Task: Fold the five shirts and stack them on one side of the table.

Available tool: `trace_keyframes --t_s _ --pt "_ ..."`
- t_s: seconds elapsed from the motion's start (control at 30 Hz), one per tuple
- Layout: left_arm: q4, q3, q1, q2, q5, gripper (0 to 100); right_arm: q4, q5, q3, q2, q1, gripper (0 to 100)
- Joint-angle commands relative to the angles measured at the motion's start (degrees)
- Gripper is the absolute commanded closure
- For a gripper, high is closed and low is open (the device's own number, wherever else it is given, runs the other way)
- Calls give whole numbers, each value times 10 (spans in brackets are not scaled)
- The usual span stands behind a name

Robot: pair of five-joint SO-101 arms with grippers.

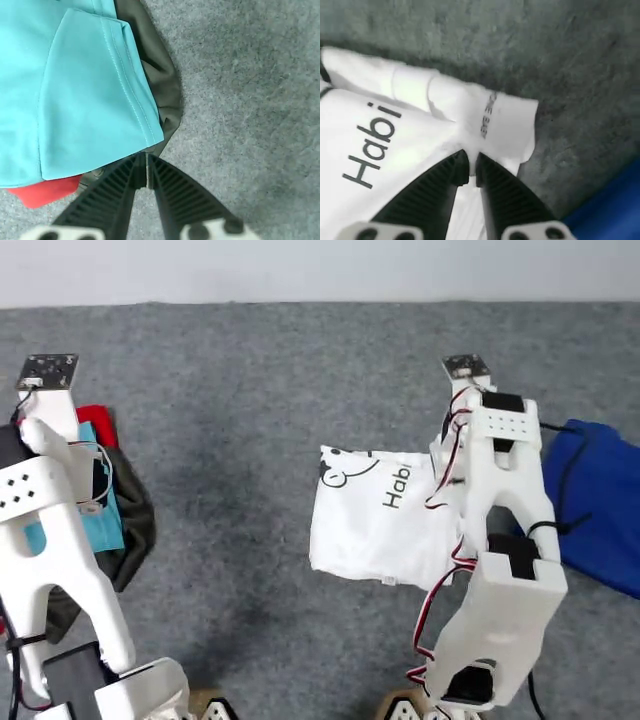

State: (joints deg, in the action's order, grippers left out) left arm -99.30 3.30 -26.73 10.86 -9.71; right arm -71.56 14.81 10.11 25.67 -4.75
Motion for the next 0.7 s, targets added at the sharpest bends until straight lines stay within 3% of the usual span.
trace_keyframes --t_s 0.0,0.33,0.67 --pt "-6 -2 -3 24 -3 987 -17 -1 56 -7 -5 991" --pt "-7 -2 -3 24 -3 987 -44 55 164 -2 -5 989" --pt "-8 -2 -3 24 -3 987 -4 79 169 52 -25 975"
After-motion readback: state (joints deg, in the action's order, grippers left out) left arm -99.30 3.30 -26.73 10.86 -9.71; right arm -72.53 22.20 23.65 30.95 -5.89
